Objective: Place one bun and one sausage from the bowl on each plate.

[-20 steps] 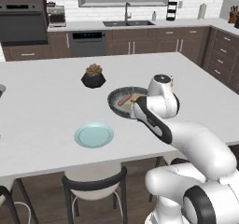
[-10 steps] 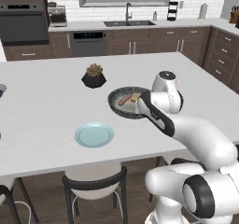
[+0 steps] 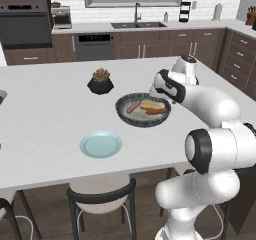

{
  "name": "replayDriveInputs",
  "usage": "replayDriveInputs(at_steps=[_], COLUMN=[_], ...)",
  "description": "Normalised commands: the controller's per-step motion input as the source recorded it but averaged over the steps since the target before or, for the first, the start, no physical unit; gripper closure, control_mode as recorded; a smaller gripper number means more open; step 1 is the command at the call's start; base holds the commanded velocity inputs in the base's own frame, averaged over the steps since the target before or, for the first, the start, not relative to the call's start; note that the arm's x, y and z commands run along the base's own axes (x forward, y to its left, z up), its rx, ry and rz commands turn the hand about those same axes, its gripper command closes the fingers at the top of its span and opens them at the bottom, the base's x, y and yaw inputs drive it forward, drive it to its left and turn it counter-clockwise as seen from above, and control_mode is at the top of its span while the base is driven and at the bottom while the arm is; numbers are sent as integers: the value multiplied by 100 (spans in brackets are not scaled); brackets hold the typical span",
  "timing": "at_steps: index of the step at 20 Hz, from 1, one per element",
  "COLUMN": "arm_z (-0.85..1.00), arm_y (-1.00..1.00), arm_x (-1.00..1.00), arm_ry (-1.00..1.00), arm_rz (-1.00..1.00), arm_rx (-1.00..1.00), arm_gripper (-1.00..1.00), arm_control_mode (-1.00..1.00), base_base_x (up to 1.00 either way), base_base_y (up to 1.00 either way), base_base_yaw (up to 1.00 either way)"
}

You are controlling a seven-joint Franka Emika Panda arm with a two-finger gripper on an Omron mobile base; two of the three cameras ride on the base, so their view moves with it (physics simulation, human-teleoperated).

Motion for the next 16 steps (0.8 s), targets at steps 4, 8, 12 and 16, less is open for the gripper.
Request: replayDriveInputs(at_steps=[4, 8, 12, 16], arm_z=[-50, -65, -53, -37], arm_y=[51, 36, 10, 24], arm_x=[74, 42, 47, 77], arm_ry=[22, 29, 5, -2], arm_rz=[-4, 3, 0, -5], arm_rx=[3, 1, 0, 0], arm_gripper=[-100, -100, -100, -100], arm_control_mode=[-100, -100, -100, -100], base_base_x=[0, 0, 0, 0], base_base_y=[0, 0, 0, 0], base_base_yaw=[0, 0, 0, 0])
